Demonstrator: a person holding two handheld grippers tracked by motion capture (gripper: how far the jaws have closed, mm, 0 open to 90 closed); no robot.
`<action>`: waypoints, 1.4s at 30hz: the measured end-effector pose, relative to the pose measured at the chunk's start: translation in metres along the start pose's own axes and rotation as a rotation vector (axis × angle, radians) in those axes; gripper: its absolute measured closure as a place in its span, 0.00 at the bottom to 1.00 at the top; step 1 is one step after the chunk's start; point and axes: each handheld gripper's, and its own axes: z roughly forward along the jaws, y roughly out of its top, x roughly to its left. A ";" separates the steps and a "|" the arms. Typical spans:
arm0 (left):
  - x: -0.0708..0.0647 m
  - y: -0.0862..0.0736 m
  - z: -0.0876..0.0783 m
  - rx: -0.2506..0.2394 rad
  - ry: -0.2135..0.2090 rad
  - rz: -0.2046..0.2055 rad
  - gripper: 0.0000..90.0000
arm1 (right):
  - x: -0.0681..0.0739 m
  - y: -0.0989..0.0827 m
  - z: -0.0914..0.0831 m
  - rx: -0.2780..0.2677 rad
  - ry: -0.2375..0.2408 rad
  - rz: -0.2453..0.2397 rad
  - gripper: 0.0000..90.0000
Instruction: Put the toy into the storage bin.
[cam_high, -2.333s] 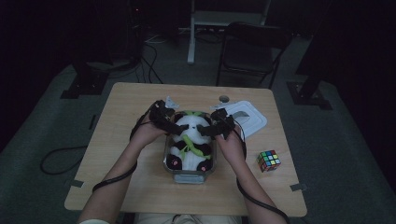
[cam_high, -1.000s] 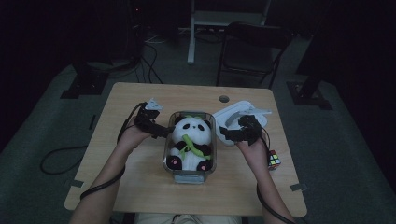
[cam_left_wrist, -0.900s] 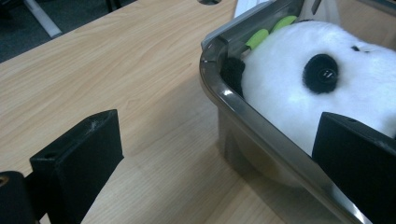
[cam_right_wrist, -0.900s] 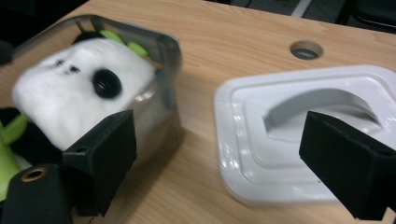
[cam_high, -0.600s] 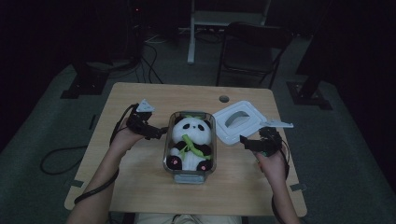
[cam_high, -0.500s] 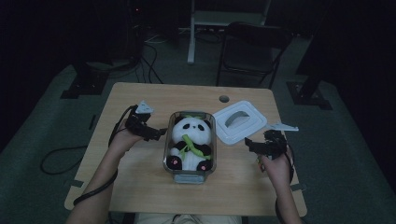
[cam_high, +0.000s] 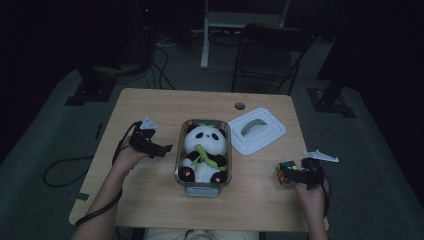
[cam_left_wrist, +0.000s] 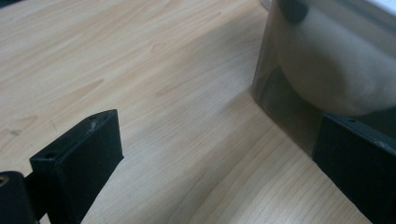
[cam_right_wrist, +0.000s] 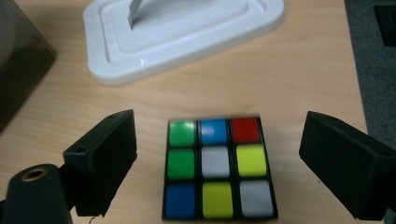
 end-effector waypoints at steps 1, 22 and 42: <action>0.000 -0.002 0.000 0.001 -0.001 -0.003 0.03 | 0.000 -0.003 0.001 0.011 -0.003 0.005 0.12; -0.004 -0.019 0.005 0.026 -0.014 0.001 0.03 | -0.001 -0.019 0.016 0.116 -0.045 -0.078 0.37; -0.009 -0.021 0.005 0.037 -0.023 0.019 0.03 | 0.077 0.069 -0.029 -0.021 0.242 -0.332 0.37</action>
